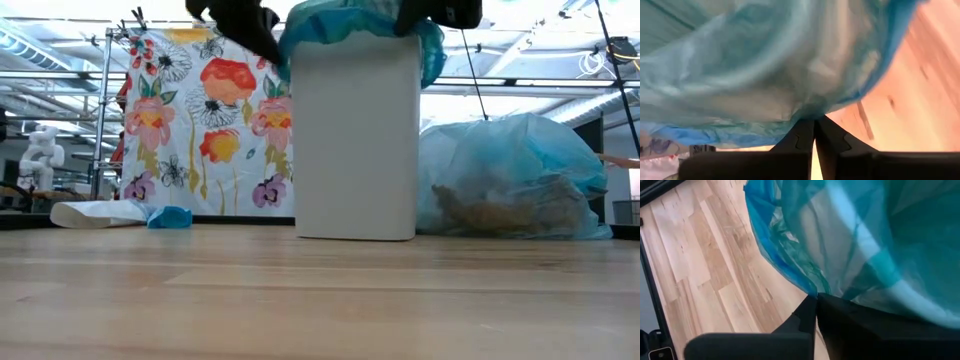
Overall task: Place trash/remove bag and relplace
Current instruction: Put the blue trash bag into the trash bin
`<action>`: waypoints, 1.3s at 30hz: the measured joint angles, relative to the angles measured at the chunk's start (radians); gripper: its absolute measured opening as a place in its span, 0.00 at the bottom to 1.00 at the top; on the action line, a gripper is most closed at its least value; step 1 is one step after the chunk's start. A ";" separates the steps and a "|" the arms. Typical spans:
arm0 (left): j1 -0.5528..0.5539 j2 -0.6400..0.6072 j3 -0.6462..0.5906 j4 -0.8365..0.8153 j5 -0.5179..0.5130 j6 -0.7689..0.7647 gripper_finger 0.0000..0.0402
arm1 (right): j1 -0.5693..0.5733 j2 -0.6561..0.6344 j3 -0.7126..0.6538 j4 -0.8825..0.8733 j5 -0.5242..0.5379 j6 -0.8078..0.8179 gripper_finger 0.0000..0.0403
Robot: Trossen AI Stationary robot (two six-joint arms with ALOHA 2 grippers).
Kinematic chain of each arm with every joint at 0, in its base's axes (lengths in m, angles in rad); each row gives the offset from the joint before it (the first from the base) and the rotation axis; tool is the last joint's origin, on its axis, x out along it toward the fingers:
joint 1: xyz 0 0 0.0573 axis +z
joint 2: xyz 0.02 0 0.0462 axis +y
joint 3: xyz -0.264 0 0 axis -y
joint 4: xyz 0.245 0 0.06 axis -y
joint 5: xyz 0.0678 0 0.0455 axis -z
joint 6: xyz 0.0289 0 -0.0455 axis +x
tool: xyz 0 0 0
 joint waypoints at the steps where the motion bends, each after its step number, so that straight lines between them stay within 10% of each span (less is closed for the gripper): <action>1: 0.000 -0.012 0.000 0.016 -0.010 -0.031 0.04 | 0.000 0.000 0.000 0.003 0.000 -0.001 0.02; 16: -0.033 -0.024 0.009 -0.037 -0.017 -0.112 0.37 | -0.004 -0.033 0.000 0.012 -0.144 0.070 0.30; 39: -0.026 -0.102 0.087 -0.040 -0.198 -0.156 0.38 | -0.007 -0.174 0.001 -0.116 -0.148 0.219 0.31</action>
